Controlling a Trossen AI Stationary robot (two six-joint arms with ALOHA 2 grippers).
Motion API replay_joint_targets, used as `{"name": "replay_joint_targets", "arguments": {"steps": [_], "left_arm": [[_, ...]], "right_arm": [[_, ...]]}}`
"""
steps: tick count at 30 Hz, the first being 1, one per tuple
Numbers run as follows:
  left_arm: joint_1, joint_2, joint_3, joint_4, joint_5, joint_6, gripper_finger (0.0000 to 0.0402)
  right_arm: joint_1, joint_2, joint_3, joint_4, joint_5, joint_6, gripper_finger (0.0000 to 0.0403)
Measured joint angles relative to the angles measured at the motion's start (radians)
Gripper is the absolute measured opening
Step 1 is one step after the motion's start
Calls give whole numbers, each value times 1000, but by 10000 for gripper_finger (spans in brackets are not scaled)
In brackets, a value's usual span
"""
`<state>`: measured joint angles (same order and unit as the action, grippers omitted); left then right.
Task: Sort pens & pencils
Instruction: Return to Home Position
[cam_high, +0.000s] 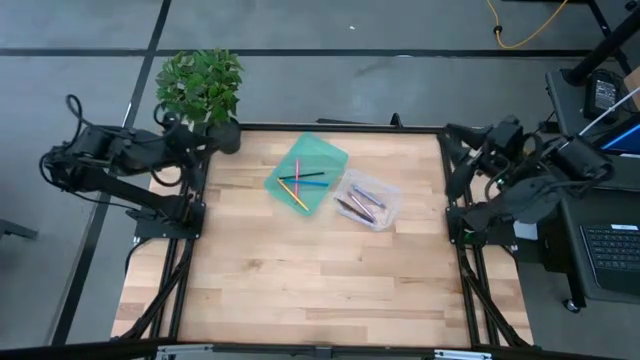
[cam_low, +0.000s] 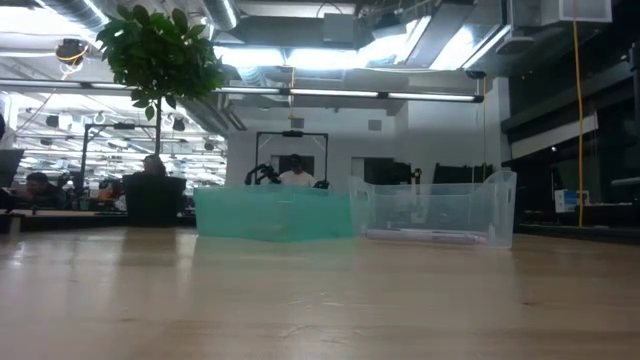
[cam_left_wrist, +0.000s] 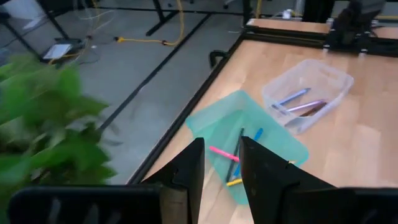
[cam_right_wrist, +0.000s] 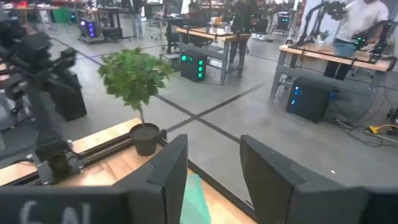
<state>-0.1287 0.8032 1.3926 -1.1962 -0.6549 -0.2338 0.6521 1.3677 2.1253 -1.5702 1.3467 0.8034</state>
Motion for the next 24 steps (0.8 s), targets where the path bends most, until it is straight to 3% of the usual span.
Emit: {"name": "replay_joint_targets", "arguments": {"steps": [11,16,24], "left_arm": [[0,-92,0,-63,-44,-28,94],[1,-118,0,-174,-97,-113,94],[1,-164,-49,-234,-110,-199,94]], "right_arm": [[-1,-388,-467,-1,5,246,148],[-1,-569,-671,-1,-15,318,148],[-9,-817,-900,-1,-16,375,148]]}}
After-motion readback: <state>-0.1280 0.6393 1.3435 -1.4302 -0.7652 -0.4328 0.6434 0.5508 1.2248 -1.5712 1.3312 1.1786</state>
